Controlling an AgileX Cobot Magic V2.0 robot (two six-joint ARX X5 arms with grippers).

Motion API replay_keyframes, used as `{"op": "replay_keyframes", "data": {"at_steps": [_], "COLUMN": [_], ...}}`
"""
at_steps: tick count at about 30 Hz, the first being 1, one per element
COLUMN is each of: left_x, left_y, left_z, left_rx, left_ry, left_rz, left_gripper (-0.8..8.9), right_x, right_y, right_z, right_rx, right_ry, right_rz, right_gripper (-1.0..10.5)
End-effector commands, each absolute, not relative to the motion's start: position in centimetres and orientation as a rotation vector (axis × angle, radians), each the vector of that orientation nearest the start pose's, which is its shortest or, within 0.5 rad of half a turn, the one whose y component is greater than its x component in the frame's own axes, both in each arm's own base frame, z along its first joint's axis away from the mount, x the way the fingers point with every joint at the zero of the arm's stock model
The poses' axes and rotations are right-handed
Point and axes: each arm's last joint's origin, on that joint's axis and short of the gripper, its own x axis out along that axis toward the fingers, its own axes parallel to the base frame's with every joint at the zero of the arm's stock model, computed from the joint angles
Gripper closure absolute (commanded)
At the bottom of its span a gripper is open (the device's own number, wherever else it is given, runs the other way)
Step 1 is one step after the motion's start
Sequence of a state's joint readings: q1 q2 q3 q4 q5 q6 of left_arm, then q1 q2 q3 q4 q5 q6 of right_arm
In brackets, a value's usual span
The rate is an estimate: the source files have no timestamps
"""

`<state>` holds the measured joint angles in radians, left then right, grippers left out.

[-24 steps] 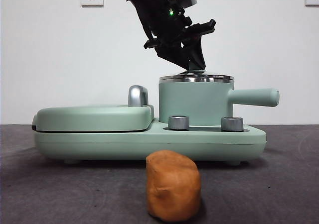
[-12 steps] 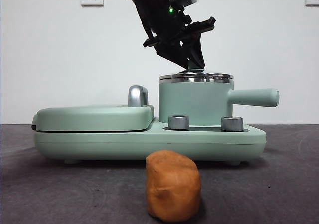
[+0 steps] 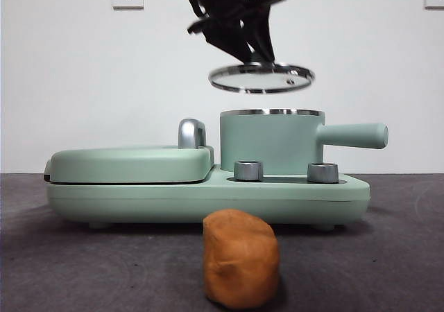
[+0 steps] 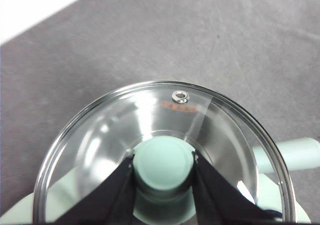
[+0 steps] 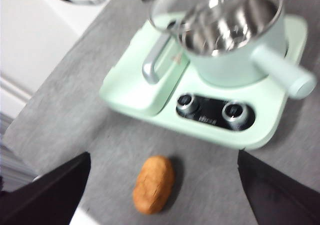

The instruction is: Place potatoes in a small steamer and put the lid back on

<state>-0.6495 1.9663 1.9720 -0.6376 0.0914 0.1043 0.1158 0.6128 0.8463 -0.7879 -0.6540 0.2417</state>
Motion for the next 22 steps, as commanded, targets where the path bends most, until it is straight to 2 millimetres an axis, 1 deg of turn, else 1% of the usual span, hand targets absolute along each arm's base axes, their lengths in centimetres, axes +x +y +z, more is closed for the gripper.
{"op": "replay_keyframes", "data": {"at_steps": [1,4,9,14,19,22], "left_x": [34.3,33.8,33.2,32.8,32.8,33.0], "left_y": [-25.7,-24.0,-20.8,-17.7,-15.3,-14.2], "left_z": [38.5,39.7,41.3,42.8,43.9,44.0], "left_rx": [0.246,0.243,0.231,0.212,0.192,0.183], "left_ry": [0.514,0.528,0.556,0.558,0.54,0.545], "left_rz": [-0.736,-0.712,-0.656,-0.592,-0.537,-0.507], "left_gripper": [8.07,8.07,8.07,8.07,8.07,8.06], "right_x": [11.2,12.3,13.6,14.4,15.1,15.5], "right_y": [3.6,4.8,7.7,11.3,14.9,16.9], "right_z": [32.2,31.7,31.1,30.5,29.6,28.7], "right_rx": [0.41,0.404,0.354,0.273,0.196,0.142], "right_ry": [0.703,0.786,0.911,1.01,1.096,1.143], "right_rz": [0.706,0.728,0.702,0.661,0.659,0.643], "right_gripper": [4.8,4.8,4.8,4.8,4.8,4.8]}}
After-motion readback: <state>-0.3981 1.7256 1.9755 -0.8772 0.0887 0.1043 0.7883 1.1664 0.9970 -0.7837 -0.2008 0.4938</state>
